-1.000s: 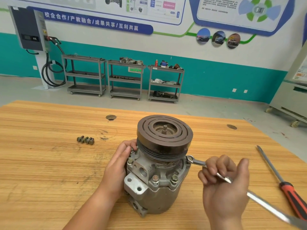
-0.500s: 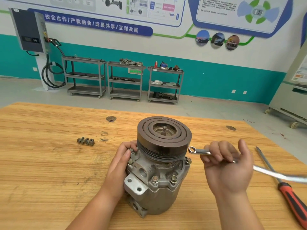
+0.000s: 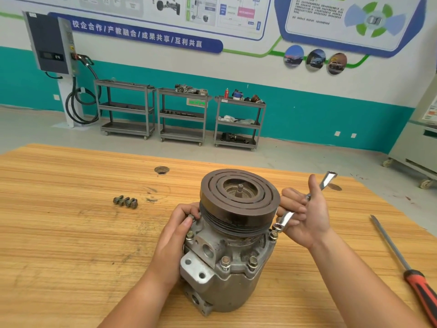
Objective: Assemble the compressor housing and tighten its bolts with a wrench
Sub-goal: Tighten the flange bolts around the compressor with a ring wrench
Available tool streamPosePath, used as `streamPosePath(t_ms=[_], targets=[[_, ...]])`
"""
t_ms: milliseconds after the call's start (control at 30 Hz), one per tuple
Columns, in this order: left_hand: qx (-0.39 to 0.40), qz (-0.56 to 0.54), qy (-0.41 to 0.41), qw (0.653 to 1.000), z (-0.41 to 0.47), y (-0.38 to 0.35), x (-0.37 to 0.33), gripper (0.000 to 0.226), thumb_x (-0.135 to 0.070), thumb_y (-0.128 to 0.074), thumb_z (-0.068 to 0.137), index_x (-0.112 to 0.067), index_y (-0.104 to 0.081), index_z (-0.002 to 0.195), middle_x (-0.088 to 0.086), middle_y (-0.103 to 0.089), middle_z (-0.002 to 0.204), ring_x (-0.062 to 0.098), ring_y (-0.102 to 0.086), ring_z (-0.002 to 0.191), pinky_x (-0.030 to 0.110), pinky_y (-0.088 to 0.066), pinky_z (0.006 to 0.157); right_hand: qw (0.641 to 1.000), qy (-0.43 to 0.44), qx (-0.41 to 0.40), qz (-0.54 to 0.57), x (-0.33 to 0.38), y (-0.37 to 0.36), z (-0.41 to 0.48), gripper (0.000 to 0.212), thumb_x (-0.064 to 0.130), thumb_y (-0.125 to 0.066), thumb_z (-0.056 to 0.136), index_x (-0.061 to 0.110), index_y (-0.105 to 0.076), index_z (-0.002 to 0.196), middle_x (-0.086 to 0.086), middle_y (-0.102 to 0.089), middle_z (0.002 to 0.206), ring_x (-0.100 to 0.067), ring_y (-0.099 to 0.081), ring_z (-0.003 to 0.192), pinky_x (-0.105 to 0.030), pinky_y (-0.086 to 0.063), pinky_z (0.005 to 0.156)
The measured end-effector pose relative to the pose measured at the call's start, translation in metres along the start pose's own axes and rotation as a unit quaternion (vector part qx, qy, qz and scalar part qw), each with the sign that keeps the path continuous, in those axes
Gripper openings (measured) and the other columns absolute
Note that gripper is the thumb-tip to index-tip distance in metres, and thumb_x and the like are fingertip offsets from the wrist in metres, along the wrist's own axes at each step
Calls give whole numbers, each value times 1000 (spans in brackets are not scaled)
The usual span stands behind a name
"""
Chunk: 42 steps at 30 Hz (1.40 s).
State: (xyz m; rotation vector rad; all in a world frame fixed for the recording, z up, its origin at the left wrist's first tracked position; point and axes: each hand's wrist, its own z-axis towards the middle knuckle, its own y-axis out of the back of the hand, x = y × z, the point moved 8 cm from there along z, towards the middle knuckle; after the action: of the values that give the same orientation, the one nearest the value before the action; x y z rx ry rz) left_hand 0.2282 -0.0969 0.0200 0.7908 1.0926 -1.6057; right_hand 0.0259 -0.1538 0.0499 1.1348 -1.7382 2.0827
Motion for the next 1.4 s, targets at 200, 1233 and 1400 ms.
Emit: streamPosePath(t_ms=[200, 1233, 1400], targets=[[-2, 13, -3, 1000, 0, 1, 1, 31, -30, -44, 83, -4, -50, 99, -2, -67, 89, 14, -64, 83, 22, -51, 70, 998, -10, 51, -21, -5, -8, 1, 64, 73, -33, 79, 21, -38, 42, 9, -35, 36, -4, -18, 35, -13, -22, 30], [6, -37, 37, 999, 3, 4, 8, 12, -29, -51, 82, -23, -61, 83, 3, -66, 96, 17, -64, 85, 26, -50, 69, 806, 405, -229, -366, -44, -40, -123, 37, 4, -80, 65, 29, -53, 61, 10, -61, 69, 0, -42, 48, -10, -39, 48], [-5, -34, 49, 998, 3, 6, 10, 12, -31, -51, 82, -23, -61, 82, 2, -65, 99, 17, -63, 88, 32, -46, 72, 807, 425, -169, -373, -46, -57, -125, 30, 22, -78, 52, 35, -60, 73, 8, -66, 83, 0, -56, 68, -12, -48, 70]])
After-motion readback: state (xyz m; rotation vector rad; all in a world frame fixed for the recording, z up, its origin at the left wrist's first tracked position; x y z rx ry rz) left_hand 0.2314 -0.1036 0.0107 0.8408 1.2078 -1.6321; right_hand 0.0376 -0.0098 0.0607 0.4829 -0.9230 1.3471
